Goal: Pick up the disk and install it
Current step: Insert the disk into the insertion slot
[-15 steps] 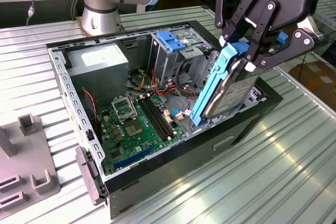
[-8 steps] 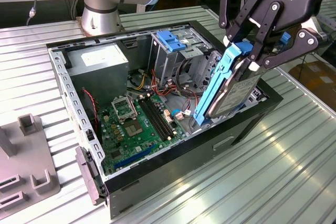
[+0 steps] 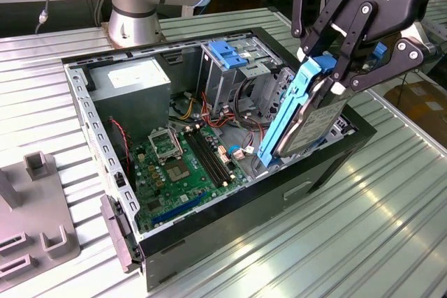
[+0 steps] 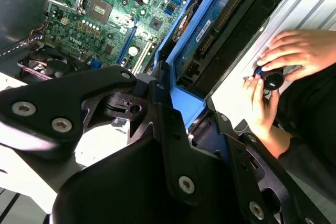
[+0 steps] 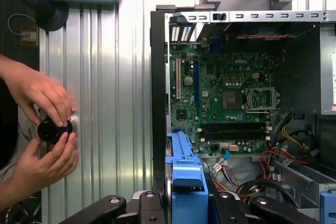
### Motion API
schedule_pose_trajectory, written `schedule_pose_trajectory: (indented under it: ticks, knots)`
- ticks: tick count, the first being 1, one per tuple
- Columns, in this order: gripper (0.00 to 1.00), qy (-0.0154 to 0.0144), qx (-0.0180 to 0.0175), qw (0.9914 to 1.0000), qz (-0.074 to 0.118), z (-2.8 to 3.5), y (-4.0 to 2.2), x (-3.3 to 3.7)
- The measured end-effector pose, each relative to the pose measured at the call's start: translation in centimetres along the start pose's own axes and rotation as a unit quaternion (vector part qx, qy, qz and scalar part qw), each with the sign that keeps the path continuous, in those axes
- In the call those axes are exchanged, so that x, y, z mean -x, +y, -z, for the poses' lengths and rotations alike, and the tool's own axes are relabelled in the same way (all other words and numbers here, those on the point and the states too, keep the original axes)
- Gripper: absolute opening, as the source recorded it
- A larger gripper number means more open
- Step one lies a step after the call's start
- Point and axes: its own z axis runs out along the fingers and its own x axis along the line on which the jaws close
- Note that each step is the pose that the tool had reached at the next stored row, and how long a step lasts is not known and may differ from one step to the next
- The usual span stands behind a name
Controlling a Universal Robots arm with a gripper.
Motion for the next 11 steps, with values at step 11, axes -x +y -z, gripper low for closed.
schedule_pose_trajectory:
  ticks: [11]
  knots:
    - [0.37, 0.0000, 0.0000, 1.00000, 0.000, -0.06, -0.31, -1.91]
